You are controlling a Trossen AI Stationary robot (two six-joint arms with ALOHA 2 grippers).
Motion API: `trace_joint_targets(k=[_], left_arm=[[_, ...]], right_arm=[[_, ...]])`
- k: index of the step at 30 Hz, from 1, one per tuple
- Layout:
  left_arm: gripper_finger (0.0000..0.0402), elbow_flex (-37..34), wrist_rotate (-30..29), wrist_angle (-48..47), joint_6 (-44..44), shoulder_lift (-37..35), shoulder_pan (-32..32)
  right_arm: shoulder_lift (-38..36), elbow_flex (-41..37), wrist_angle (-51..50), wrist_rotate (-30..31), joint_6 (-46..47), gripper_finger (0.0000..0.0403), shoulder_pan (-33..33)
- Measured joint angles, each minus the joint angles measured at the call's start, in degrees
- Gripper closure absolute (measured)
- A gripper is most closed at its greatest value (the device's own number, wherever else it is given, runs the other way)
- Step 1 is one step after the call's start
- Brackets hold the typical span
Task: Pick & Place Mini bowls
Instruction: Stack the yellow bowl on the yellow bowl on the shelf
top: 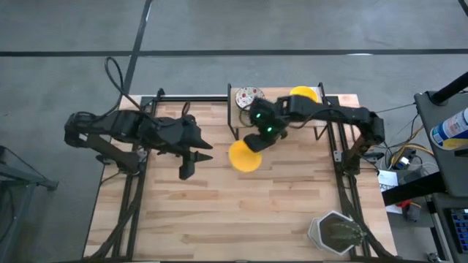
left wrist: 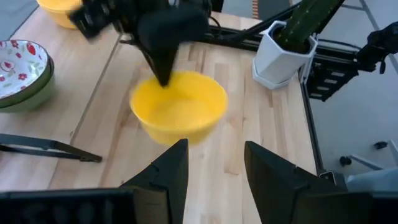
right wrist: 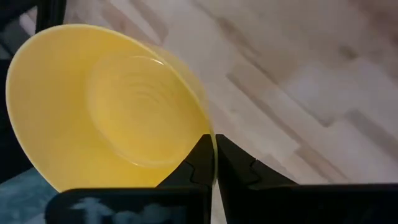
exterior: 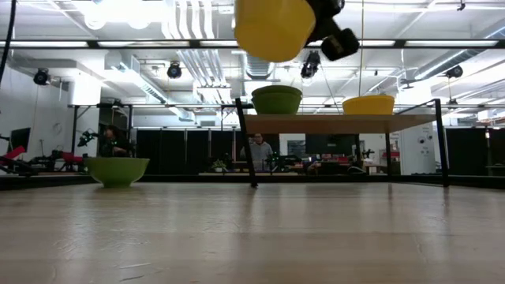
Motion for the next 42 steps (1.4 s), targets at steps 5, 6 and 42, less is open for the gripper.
trace_joint_targets(k=[5,6,42], left_arm=[[0.0252,0.0,0.0,0.0,0.0,-0.4,0.0],[0.0252,-0.1,0.0,0.0,0.0,-0.4,0.0],[0.0252,-0.9,0.0,-0.3,-2.0,0.0,0.0]], right_arm=[[-5.2,0.9,-5.4,3.4,-2.2,0.0394,-4.9],[-6.6,0.9,-6.8,4.2,-2.4,0.0394,-6.3],[-8.4,0.7,-24.1,11.8,-20.3,0.0394,-53.1]])
